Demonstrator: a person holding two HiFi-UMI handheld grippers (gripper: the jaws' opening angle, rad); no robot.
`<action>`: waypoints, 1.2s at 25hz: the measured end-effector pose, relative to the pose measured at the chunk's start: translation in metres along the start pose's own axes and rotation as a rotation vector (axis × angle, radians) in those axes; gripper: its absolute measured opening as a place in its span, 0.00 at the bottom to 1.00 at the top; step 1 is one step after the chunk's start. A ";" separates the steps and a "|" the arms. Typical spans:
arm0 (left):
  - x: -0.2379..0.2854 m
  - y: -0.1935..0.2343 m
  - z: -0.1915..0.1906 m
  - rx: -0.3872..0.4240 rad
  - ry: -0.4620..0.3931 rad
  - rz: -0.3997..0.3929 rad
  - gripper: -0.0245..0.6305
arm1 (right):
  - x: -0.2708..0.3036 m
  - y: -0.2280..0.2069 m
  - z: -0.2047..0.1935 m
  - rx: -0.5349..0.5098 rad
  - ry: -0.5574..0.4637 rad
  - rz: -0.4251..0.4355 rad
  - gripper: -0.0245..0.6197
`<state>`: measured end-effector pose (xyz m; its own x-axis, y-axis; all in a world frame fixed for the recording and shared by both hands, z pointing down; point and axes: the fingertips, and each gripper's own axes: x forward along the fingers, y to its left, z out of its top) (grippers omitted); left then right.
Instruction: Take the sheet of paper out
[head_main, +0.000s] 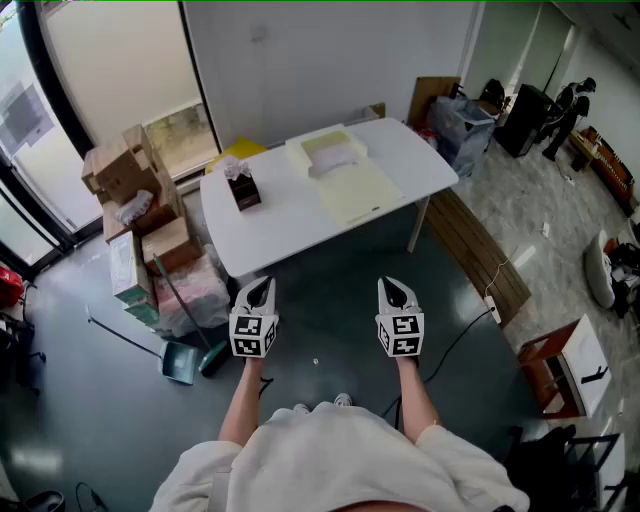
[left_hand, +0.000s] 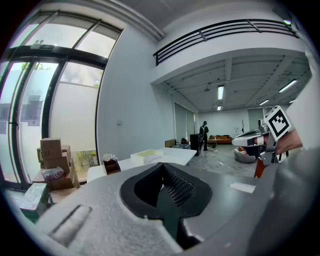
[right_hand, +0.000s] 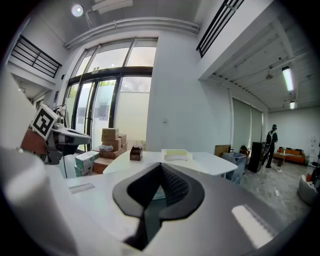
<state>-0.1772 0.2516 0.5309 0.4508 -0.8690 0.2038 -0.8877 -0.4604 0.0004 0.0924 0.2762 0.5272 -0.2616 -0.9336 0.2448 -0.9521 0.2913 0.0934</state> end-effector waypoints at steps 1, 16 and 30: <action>0.000 -0.001 0.000 0.001 0.002 0.000 0.04 | 0.000 -0.002 0.000 0.002 -0.003 -0.003 0.04; 0.003 -0.010 0.006 0.029 -0.012 0.017 0.04 | -0.004 -0.013 -0.004 0.037 -0.029 0.011 0.04; 0.026 -0.044 0.001 0.022 0.029 0.045 0.04 | -0.002 -0.046 -0.018 0.029 -0.022 0.059 0.04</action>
<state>-0.1262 0.2489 0.5353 0.4069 -0.8837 0.2315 -0.9049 -0.4246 -0.0306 0.1393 0.2689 0.5399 -0.3209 -0.9192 0.2282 -0.9389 0.3404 0.0508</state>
